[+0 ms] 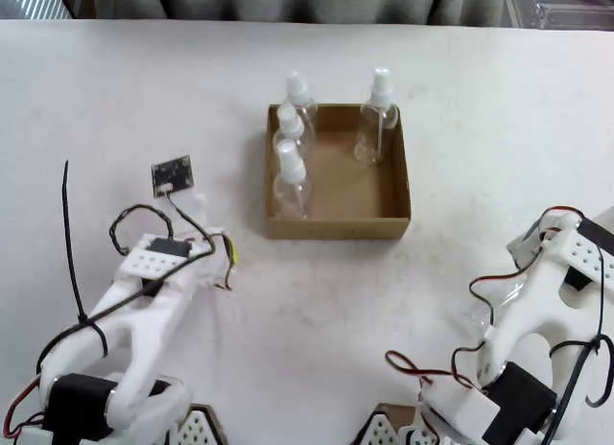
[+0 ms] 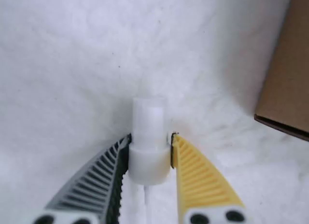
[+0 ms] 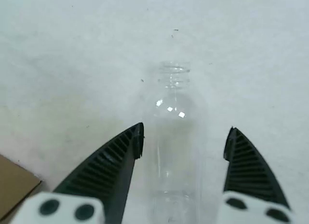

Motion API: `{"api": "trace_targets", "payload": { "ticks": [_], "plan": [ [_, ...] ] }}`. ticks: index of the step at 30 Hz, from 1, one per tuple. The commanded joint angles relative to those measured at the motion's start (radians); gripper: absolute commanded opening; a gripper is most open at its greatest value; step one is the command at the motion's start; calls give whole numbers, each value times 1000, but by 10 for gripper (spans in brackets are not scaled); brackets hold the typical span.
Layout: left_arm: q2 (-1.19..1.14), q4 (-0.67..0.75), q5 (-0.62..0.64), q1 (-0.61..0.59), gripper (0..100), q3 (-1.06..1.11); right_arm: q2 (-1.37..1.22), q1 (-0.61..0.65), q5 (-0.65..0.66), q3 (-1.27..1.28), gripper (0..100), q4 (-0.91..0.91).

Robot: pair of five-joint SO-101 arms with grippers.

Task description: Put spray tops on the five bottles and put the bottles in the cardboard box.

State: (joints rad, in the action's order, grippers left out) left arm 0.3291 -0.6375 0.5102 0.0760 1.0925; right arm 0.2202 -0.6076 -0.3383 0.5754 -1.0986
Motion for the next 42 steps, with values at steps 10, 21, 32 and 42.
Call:
{"api": "trace_targets", "payload": {
  "ticks": [10,21,32,42],
  "plan": [
    [41,15,-6,10,21,-5,-76,38,-11,-12,251,70],
    [41,15,-6,10,21,-5,-208,35,-9,-95,250,64],
    [41,15,-6,10,21,-5,-213,38,68,-92,115,114],
    [41,15,-6,8,21,-3,-189,105,298,-180,17,105]
  ]
}}
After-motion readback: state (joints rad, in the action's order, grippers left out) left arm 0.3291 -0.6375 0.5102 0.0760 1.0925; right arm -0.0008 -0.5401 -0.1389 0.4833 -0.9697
